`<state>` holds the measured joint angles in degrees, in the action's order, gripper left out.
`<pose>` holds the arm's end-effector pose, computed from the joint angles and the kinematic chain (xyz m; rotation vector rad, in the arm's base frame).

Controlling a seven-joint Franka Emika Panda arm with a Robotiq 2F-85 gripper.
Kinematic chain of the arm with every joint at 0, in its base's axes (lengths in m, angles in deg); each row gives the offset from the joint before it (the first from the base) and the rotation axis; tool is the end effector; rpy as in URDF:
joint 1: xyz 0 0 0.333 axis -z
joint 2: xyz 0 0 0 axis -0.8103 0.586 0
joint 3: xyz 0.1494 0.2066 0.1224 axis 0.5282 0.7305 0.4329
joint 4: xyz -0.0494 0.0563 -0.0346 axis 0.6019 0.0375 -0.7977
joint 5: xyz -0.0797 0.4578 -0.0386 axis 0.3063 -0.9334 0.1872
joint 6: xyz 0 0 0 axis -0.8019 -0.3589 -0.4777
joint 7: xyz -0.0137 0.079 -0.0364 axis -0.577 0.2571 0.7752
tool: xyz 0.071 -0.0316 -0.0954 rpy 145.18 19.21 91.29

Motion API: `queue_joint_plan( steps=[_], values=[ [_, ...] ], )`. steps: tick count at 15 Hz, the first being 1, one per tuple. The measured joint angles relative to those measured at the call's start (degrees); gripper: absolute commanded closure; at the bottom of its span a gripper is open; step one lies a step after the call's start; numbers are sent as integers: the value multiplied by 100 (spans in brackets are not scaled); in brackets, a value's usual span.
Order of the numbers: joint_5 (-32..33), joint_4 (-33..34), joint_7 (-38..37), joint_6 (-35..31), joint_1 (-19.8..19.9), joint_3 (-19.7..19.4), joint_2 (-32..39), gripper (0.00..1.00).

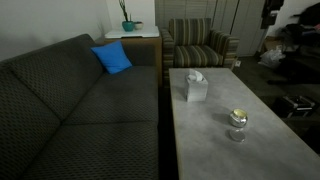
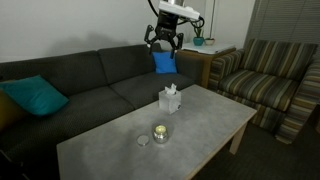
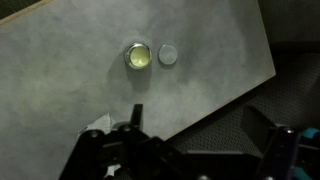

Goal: Put the silver lid on the silver bottle

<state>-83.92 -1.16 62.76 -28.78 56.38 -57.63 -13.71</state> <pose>0.7791 0.0194 0.1856 -2.6444 -1.3527 0.2488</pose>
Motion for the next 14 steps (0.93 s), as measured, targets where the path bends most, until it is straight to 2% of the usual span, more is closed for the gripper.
queue_joint_plan(
  steps=[6,8,14],
  values=[
    [424,198,400,476,-152,43,3,0],
    [258,228,65,423,-199,84,46,0],
    [-778,233,-1171,-128,-147,346,456,0]
  ],
)
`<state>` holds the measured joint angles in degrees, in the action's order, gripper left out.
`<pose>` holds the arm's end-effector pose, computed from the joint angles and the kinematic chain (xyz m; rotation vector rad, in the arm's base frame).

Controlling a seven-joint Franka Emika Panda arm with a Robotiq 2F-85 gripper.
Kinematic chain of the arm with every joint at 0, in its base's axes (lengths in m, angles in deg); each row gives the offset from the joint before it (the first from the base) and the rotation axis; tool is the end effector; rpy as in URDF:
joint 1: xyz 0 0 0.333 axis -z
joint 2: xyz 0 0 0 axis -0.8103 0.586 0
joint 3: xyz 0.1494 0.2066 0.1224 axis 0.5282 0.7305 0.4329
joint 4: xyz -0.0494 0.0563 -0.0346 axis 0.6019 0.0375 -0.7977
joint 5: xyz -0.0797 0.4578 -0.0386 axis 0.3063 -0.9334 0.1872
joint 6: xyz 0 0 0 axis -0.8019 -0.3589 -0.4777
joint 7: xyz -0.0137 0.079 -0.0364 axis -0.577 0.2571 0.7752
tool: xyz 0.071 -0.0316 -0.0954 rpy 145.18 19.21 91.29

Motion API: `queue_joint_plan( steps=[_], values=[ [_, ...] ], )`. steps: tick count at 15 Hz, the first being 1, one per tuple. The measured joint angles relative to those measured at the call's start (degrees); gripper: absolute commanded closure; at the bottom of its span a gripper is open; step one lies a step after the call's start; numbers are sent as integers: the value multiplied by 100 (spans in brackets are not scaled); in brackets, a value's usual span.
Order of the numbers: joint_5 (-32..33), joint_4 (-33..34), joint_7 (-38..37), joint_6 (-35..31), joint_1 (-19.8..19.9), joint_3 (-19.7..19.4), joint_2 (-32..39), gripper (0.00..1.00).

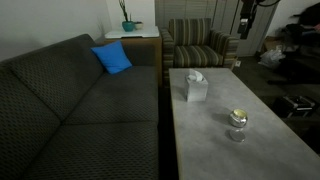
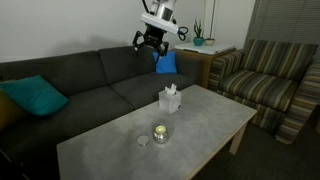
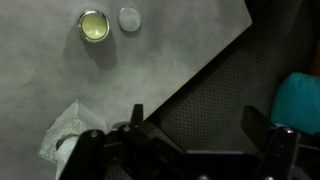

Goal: Put the silver lid on the silver bottle

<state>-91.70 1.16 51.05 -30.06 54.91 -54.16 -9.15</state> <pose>0.7770 0.0878 0.1511 -2.6226 -1.0383 0.2042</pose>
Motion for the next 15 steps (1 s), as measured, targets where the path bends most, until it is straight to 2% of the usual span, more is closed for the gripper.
queue_joint_plan(
  steps=[7,10,15],
  values=[
    [-66,27,-192,-94,42,59,101,0],
    [-286,21,-892,-446,23,109,213,0],
    [-539,-14,-2338,-944,-22,199,791,0]
  ],
)
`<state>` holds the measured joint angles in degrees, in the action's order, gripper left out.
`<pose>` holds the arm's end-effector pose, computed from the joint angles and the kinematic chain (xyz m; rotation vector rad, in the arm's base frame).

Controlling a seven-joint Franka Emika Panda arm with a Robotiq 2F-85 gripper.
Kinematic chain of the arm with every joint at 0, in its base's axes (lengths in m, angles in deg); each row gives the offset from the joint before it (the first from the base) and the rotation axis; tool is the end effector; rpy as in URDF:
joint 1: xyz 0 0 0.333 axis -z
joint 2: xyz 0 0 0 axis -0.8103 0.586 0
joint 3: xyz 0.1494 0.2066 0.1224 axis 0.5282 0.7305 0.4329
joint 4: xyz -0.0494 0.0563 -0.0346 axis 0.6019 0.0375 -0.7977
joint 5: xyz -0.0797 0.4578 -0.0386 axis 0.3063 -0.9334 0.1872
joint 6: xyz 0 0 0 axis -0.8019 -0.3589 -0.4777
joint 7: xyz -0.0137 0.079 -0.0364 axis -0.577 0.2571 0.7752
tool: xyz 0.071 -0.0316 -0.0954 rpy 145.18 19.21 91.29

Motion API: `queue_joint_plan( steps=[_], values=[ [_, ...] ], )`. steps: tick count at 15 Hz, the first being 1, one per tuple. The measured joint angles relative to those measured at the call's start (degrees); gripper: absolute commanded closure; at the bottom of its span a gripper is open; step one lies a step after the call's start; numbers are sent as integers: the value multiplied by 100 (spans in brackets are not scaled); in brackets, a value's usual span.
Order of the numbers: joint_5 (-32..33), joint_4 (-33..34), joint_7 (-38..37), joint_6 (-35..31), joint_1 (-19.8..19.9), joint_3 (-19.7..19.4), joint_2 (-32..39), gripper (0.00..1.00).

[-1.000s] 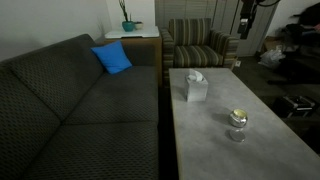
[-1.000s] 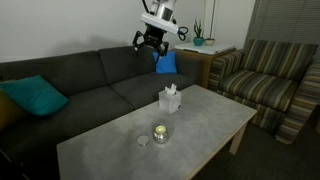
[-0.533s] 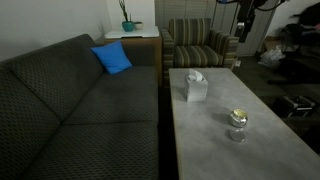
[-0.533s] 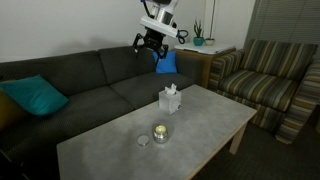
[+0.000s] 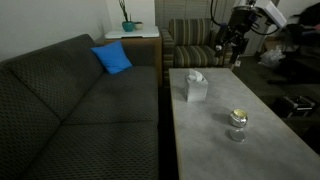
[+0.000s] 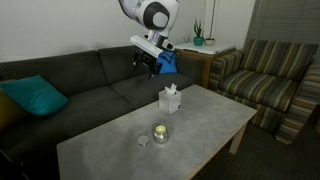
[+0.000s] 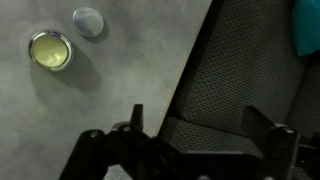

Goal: Put the silver lid on the silver bottle

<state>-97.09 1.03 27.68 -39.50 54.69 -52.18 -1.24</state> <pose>0.7659 0.1160 0.0580 -2.7168 -0.3884 0.2373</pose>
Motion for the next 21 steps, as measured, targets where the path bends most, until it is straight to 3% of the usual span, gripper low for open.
queue_joint_plan(
  steps=[3,21],
  values=[
    [-12,-46,-771,-34,1,-13,334,0],
    [30,28,-1022,-207,-44,-105,513,0]
  ],
)
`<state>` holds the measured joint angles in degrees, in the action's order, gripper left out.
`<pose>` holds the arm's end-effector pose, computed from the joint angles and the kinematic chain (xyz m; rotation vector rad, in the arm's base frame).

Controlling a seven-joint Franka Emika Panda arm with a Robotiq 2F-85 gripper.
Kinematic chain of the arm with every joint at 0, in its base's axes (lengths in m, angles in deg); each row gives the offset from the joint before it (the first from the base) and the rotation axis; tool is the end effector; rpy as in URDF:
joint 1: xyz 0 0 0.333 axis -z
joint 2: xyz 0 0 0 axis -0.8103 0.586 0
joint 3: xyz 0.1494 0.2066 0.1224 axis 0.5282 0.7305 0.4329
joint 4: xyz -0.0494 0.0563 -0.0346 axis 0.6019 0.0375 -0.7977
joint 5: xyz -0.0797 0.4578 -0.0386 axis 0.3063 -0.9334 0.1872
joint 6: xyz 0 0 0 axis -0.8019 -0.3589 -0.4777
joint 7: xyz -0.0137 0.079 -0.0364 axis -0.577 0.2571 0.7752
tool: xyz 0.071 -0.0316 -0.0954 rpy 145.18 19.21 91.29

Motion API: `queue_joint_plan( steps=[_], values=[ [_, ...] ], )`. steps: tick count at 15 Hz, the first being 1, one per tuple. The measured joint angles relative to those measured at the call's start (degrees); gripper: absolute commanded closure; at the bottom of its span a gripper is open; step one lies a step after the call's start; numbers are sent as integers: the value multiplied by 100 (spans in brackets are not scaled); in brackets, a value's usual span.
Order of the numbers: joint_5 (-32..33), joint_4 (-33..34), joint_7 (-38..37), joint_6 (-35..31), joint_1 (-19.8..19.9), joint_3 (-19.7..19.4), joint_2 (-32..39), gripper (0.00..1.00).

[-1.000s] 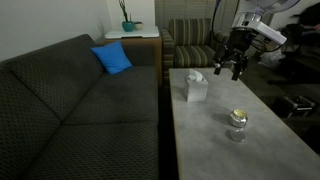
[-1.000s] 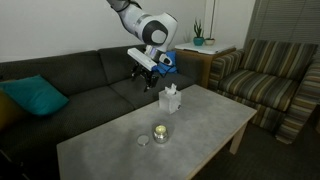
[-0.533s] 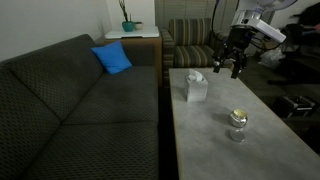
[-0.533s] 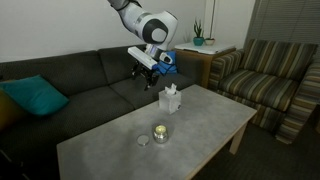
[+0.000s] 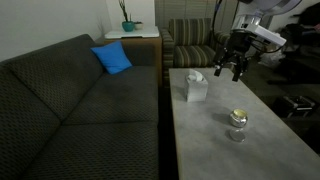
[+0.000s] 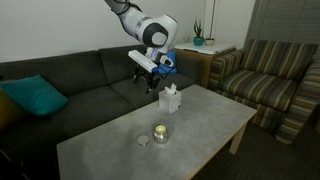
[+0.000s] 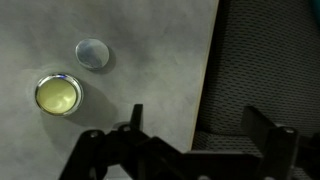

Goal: Put the silver lid on the silver bottle

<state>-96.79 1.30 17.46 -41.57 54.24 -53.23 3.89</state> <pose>0.7450 0.1096 -0.0078 -2.7657 -0.1172 0.3559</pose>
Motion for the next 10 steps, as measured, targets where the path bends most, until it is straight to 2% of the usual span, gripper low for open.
queue_joint_plan(
  steps=[10],
  values=[
    [73,-31,-789,-512,-236,-317,504,0]
  ],
)
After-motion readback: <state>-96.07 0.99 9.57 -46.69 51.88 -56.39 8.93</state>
